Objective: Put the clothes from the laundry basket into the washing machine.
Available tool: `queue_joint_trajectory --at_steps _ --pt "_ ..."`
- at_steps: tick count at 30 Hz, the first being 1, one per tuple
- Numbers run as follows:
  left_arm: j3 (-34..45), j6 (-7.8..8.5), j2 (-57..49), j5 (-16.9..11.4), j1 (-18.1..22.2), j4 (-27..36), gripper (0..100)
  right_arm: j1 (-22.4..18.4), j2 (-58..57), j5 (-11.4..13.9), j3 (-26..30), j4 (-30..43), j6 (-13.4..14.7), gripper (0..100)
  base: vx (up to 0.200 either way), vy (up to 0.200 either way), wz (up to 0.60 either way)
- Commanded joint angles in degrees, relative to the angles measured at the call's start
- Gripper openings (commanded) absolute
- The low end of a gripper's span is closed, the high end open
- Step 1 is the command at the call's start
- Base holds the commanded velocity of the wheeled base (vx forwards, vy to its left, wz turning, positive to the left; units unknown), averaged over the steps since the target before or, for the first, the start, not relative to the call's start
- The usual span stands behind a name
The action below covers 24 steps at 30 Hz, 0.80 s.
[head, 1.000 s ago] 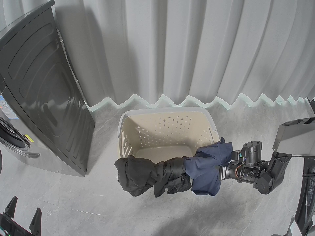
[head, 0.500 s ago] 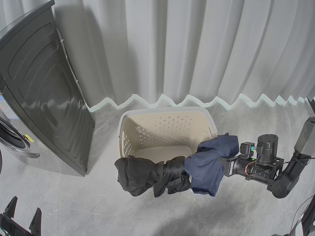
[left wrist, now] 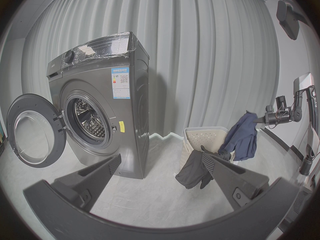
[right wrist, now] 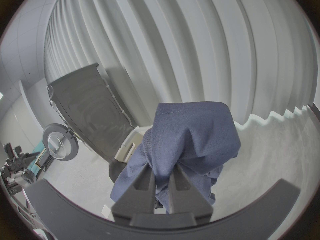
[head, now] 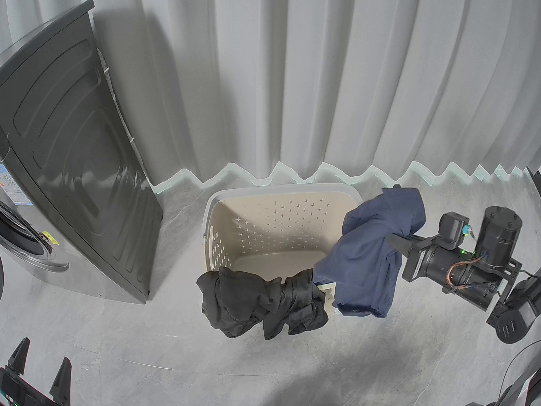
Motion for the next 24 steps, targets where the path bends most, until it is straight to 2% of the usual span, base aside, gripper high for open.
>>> queue_joint_trajectory --at_steps 1,4,10,14,16,24 --pt "0.8 0.03 -0.8 0.0 0.0 0.0 100 1.6 -10.6 -0.6 0.2 0.1 -0.1 0 0.0 0.0 0.0" --pt "0.8 0.12 -0.8 0.0 0.0 0.0 100 1.6 -13.5 -2.7 0.0 0.2 -0.6 0 0.0 0.0 0.0" --pt "0.8 0.2 -0.8 0.0 0.0 0.0 100 1.5 -15.1 -3.5 0.0 0.6 -1.8 0 0.0 0.0 0.0" --pt "0.8 0.29 -0.8 0.0 0.0 0.0 100 1.6 -15.0 -6.1 -0.4 0.7 -2.6 0 0.0 0.0 0.0" --pt "0.8 0.29 -0.8 0.0 0.0 0.0 100 1.6 -15.1 -6.2 -0.7 0.7 -2.6 0 0.0 0.0 0.0" --pt "0.8 0.38 -0.8 0.0 0.0 0.0 100 1.7 -14.6 -6.4 -1.1 0.7 -2.6 0 -0.2 0.0 0.0"
